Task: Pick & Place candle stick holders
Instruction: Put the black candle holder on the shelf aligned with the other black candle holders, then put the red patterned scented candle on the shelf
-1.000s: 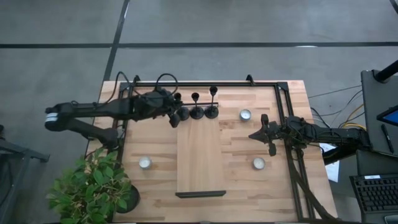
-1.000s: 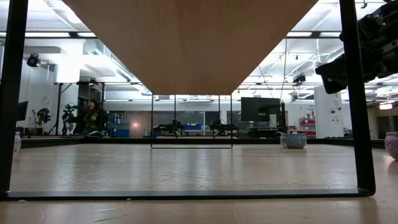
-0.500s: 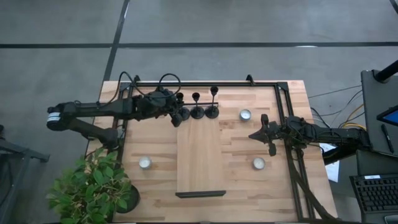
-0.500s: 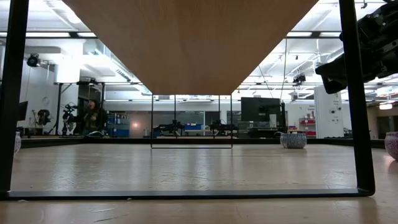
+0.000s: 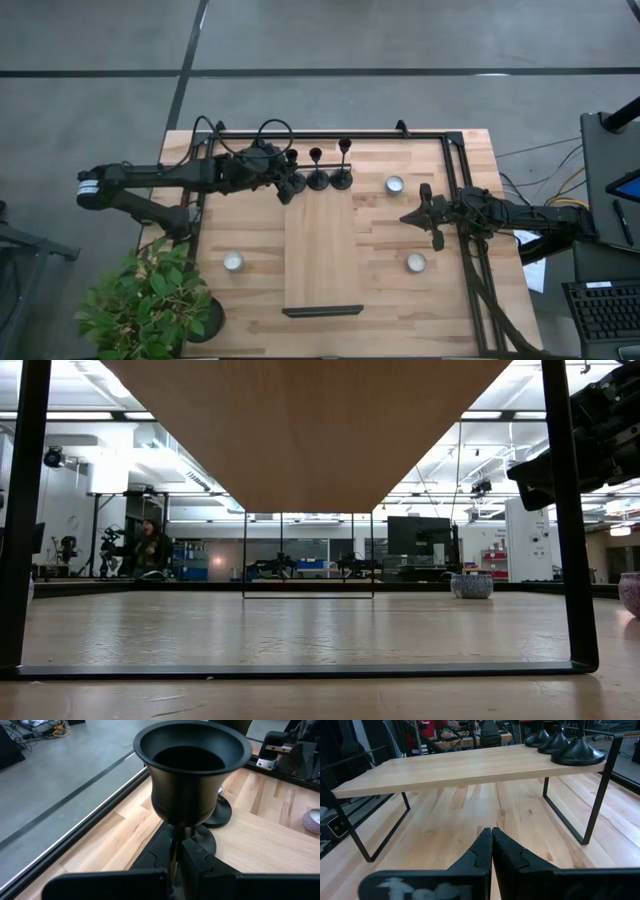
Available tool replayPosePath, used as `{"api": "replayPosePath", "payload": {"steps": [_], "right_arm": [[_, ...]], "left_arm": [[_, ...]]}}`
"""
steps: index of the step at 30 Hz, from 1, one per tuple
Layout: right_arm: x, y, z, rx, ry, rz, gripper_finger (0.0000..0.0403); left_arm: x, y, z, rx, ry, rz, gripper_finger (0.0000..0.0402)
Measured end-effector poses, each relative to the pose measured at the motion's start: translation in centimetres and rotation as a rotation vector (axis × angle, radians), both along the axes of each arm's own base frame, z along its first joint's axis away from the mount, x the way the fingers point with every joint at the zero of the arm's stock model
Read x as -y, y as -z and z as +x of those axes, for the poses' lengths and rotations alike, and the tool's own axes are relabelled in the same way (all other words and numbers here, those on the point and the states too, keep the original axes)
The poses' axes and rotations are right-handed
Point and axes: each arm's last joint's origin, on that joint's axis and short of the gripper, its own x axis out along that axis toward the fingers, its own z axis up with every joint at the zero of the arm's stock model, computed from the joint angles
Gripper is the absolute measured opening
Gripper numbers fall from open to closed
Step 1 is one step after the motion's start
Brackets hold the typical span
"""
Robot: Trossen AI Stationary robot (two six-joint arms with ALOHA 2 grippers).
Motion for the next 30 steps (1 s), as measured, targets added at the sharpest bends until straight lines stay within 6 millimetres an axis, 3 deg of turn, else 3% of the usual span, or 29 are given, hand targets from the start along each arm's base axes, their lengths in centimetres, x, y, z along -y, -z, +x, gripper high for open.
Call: {"api": "replayPosePath", "payload": {"steps": [8, 20, 30], "right_arm": [[0.0, 0.0, 0.0, 0.0, 0.001, 0.0, 0.0008], [0.0, 0.0, 0.0, 0.0, 0.0, 0.0, 0.0008], [0.0, 0.0, 0.0, 0.001, 0.0, 0.0, 0.0008]], "left_arm": [[0.01, -0.03, -0.01, 0.005, 0.001, 0.0, 0.0014], [0.02, 0.29, -0.03, -0.01, 0.003, -0.011, 0.0096], [0.2, 0.41, -0.63, -0.056, 0.025, -0.029, 0.0108]]}}
